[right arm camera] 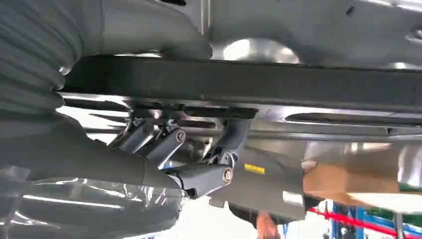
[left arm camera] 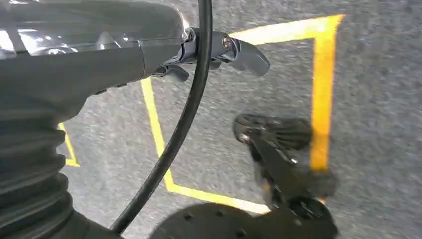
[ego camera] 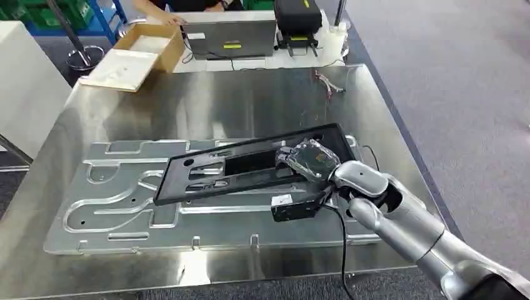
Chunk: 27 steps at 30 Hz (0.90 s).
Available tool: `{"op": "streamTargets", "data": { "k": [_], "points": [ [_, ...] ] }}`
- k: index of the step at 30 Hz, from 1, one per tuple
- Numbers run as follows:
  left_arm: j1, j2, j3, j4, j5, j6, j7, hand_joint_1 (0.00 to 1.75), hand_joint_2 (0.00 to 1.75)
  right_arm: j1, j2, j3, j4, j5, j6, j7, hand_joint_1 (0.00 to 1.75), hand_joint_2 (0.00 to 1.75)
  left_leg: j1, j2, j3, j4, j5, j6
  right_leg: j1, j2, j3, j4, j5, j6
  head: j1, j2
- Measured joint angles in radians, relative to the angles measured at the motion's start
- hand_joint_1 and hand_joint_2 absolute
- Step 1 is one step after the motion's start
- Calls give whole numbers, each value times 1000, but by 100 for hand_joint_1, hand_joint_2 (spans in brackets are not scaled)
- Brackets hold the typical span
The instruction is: Take the parts from the cabinet and place them on the table.
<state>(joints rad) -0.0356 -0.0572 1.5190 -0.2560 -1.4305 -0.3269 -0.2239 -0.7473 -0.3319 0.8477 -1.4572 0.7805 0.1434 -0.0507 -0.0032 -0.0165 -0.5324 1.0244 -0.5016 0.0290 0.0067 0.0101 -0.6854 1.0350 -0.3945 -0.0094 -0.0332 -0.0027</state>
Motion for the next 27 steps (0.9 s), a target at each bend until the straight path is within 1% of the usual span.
{"op": "streamTargets", "data": {
  "k": [1, 2, 3, 4, 5, 6, 7, 8, 9, 10, 11, 13, 14, 15, 16, 18, 19, 20, 21, 22, 23, 24, 25, 26, 27],
  "points": [
    [-1, 0, 0, 0, 0, 0, 7, 0, 175, 1, 1, 0, 0, -2, -2, 0, 0, 0, 1, 0, 5, -3, -6, -8, 3, 0, 1, -2, 11, -2, -1, 0],
    [-2, 0, 0, 1, -3, 0, 16, 0, 175, 1, 1, 1, 0, -2, -2, -1, 0, 0, 1, 0, 10, 5, -1, -12, 0, 0, 4, -8, 5, -9, -1, 0],
    [-1, -1, 0, 1, -4, -3, 23, 0, 175, -2, 1, 1, 0, -3, -2, -2, 0, 0, -1, 0, 15, 1, -3, -17, -2, 0, 15, -14, 3, -14, 0, 0],
    [-2, 2, 0, 1, -1, -6, 24, 0, 0, -5, 1, 1, 0, -5, -3, -2, 0, 0, 0, 4, 9, 16, -10, -18, -10, -2, 32, -26, 3, -16, -1, 0],
    [-3, 0, 0, 2, 11, -13, 21, 0, 0, -7, 0, 2, 0, -8, -3, -3, 0, 0, 1, 8, -10, 61, -20, -24, -11, -2, 45, -32, 0, -21, 0, 0],
    [-5, 0, 0, 2, 19, -16, 18, 0, 0, -9, -4, 2, 0, -9, -3, -3, 0, 0, 4, 9, -45, 128, -44, -29, -12, -4, 50, -34, -4, -26, -1, 0],
    [-5, 0, 0, 2, 22, -16, 18, 0, 0, -8, -5, 4, 0, -11, -3, -3, 0, 0, 9, 9, -90, 201, -79, -36, -12, -4, 55, -34, -10, -27, -1, 0],
    [-3, 0, 0, 2, 22, -15, 20, 0, 0, -7, -5, 6, 0, -11, -3, -3, 0, 0, 13, 9, -129, 260, -109, -41, -13, -4, 58, -34, -15, -27, 0, 0],
    [-2, 0, 0, 2, 21, -15, 22, 0, 0, -7, -5, 8, 0, -11, -3, -3, 0, 0, 16, 10, -156, 290, -116, -44, -13, -3, 62, -33, -19, -26, -1, 0],
    [-1, 0, 0, 2, 21, -11, 25, 0, 0, -7, -5, 10, 0, -11, -3, -3, 0, 0, 19, 10, -161, 272, -90, -48, -15, -2, 69, -32, -24, -24, -1, 0],
    [-1, 0, 0, 2, 21, -11, 25, 0, 0, -7, -5, 11, 0, -12, -3, -3, 0, 0, 22, 11, -148, 223, -50, -50, -16, -1, 75, -31, -30, -21, -1, 0],
    [-2, 0, 0, 2, 21, -11, 24, 0, 0, -8, -5, 11, 0, -12, -3, -3, 0, 0, 25, 13, -86, 58, 64, -54, -19, -1, 90, -27, -42, -12, 0, 0],
    [-2, 0, 0, 2, 21, -11, 23, 0, 0, -8, -5, 11, 0, -12, -3, -3, 0, 0, 23, 17, -73, 13, 73, -54, -18, -2, 93, -23, -45, -5, 0, 0],
    [-4, 0, 0, 2, 21, -11, 23, 0, 0, -9, -5, 11, 0, -12, -3, -3, 0, 0, 16, 18, -73, -6, 52, -51, -16, -1, 89, -19, -44, -2, -1, 0],
    [-3, 0, 0, 2, 19, -14, 21, 0, 0, -10, -5, 11, 0, -13, -4, -3, 0, 0, 15, 16, -72, 2, 71, -35, -14, -1, 80, -16, -45, 3, -1, 0],
    [0, 0, 0, 2, 18, -17, 18, 0, 0, -10, -5, 11, 0, -14, -4, -3, 0, 0, 14, 14, -74, 2, 73, -27, -13, -1, 82, -18, -44, 13, 0, 0],
    [0, 0, 0, 2, 17, -18, 16, 0, 0, -10, -2, 11, 0, -14, -4, -3, 0, 0, 19, 16, -73, -10, 82, -15, -16, 0, 80, -16, -50, 18, 0, 0],
    [-1, 0, -1, 2, 17, -19, 16, 0, 0, -10, 2, 11, 0, -14, -4, -3, 0, 0, 19, 19, -73, -13, 86, -10, -19, -1, 73, 5, -77, 23, 0, 0],
    [-2, 0, -1, 2, 17, -21, 15, 0, 0, -10, 6, 11, 0, -15, -4, -3, 0, 0, 18, 19, -76, -14, 89, -4, -19, -3, 52, 63, -129, 26, 0, 0],
    [-2, 0, -1, 2, 16, -22, 15, 0, 0, -11, 9, 11, 0, -15, -4, -3, 0, 0, 17, 20, -79, -14, 91, -2, -19, -3, 23, 138, -176, 30, 0, 0],
    [-1, 0, -1, 2, 16, -23, 15, 0, 0, -9, 11, 11, 1, -15, -4, -3, 0, 0, 16, 21, -83, -13, 93, 1, -20, -3, -6, 214, -214, 32, 0, 0],
    [-1, 0, -1, 2, 16, -24, 15, 0, 0, -7, 13, 11, 3, -15, -4, -3, 0, 0, 14, 21, -88, -12, 95, 4, -20, -4, -26, 271, -234, 34, 0, 0],
    [-1, 0, -1, 2, 16, -25, 15, 0, 0, -5, 14, 11, 4, -15, -4, -3, 0, 0, 13, 21, -93, -11, 98, 4, -20, -4, -27, 285, -230, 34, 0, 0],
    [-1, 0, -1, 2, 15, -26, 15, 0, 0, -5, 14, 11, 5, -15, -4, -3, 0, 0, 13, 21, -98, -8, 100, 3, -20, -4, -5, 255, -205, 32, 0, 0],
    [0, 0, -2, 2, 15, -26, 15, 0, 0, -6, 14, 11, 5, -15, -4, -3, 0, 0, 12, 21, -103, -6, 103, 2, -19, -4, 41, 181, -166, 29, 0, 0]
  ]
}}
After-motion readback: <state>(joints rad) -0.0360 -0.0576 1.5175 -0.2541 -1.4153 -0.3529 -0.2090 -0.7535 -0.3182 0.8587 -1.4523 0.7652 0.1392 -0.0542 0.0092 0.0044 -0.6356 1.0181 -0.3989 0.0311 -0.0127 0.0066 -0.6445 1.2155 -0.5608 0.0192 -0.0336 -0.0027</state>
